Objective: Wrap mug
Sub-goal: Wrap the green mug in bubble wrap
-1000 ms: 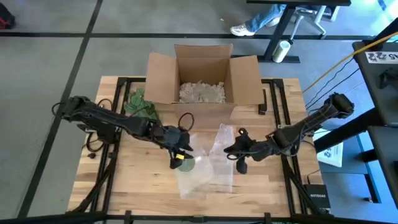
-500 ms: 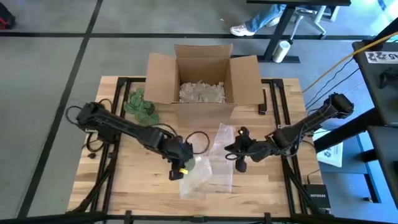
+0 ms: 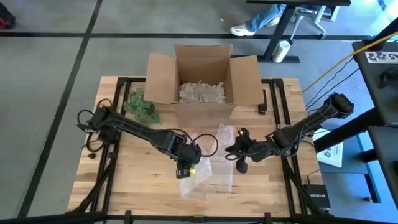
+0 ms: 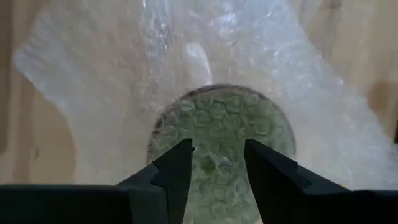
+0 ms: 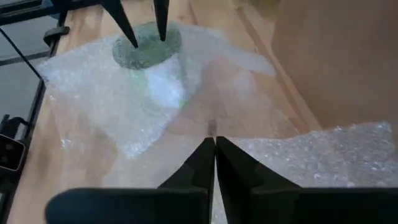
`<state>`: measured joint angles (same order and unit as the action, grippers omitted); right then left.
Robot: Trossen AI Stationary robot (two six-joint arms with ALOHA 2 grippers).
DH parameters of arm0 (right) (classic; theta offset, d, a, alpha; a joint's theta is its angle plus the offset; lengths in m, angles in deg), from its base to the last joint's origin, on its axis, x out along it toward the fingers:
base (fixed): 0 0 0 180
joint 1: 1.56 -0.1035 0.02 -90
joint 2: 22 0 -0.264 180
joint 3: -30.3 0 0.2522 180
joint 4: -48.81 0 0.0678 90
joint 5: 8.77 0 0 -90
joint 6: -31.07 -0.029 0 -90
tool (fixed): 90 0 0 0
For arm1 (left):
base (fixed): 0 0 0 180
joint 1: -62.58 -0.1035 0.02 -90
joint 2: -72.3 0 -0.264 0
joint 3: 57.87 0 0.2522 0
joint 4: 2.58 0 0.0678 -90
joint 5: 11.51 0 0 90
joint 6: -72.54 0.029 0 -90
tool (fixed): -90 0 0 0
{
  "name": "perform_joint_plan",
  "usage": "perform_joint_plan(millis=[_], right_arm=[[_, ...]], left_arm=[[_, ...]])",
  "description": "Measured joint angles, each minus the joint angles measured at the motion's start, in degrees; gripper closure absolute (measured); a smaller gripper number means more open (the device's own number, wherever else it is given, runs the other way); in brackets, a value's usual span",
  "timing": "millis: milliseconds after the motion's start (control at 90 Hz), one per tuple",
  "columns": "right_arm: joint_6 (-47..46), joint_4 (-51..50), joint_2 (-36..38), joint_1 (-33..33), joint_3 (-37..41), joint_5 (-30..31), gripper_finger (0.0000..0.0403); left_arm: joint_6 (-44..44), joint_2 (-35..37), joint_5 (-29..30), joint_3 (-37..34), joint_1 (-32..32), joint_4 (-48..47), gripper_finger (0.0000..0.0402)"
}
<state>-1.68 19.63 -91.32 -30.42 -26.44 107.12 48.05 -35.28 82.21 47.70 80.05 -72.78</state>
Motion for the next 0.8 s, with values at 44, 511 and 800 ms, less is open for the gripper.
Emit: perform_joint_plan(millis=[44, 511, 800], right_arm=[[0.0, 0.0, 0.0, 0.0, 0.0, 0.0, 0.0402], [-0.2, 0.2, 0.0, 0.0, 0.0, 0.0, 0.0402], [-0.2, 0.3, 0.0, 0.0, 0.0, 0.0, 0.0402]], left_arm=[[-0.2, -0.1, -0.3, 0.0, 0.0, 0.0, 0.0272], [0.5, -7.5, -3.9, -0.3, -0.6, 2.3, 0.0309], [0.3, -9.4, -5.0, -0.1, -1.1, 2.2, 0.031]])
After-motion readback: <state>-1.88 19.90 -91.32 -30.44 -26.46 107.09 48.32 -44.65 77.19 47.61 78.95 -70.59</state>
